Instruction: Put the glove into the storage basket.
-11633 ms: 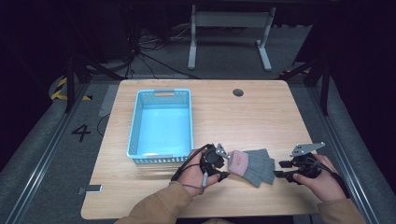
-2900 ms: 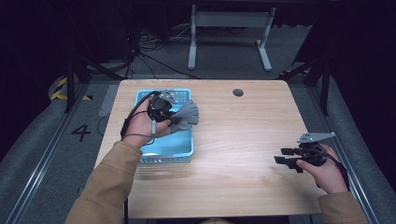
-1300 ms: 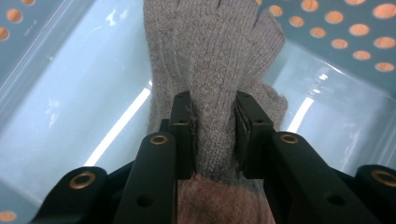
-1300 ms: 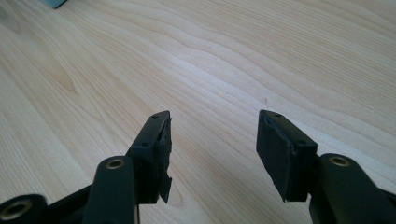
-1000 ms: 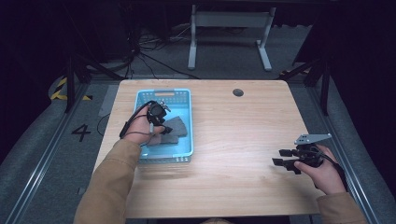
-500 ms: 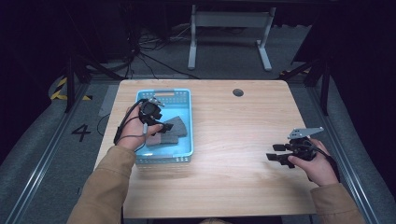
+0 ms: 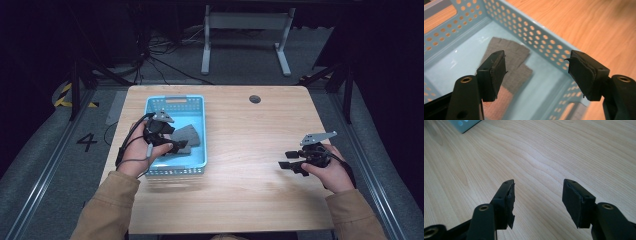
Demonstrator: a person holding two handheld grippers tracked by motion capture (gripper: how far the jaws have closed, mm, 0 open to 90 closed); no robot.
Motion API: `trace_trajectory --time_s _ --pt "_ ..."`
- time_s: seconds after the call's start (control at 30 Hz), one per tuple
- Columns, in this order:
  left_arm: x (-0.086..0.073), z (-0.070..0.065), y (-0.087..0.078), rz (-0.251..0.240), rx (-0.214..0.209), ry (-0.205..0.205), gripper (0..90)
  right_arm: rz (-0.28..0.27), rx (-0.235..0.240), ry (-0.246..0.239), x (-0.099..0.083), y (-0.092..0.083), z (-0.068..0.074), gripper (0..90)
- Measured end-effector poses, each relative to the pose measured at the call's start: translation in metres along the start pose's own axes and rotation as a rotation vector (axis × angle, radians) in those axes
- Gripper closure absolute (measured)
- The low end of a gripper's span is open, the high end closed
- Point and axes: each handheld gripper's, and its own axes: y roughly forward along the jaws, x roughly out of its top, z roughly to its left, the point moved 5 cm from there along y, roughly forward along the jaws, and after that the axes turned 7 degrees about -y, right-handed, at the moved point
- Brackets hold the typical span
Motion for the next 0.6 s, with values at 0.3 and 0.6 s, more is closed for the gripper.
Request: trace_trajectory --time_s 0.3,0.6 --pt "-0.022 -0.028 -0.009 -0.019 -0.080 0.034 29.2 -0.003 -0.004 0.003 -0.002 -0.003 0.001 44.4" --pt "-0.053 -0.055 -0.003 -0.047 -0.140 0.047 28.2 0.009 -0.010 0.011 -0.010 -0.002 0.001 43.8"
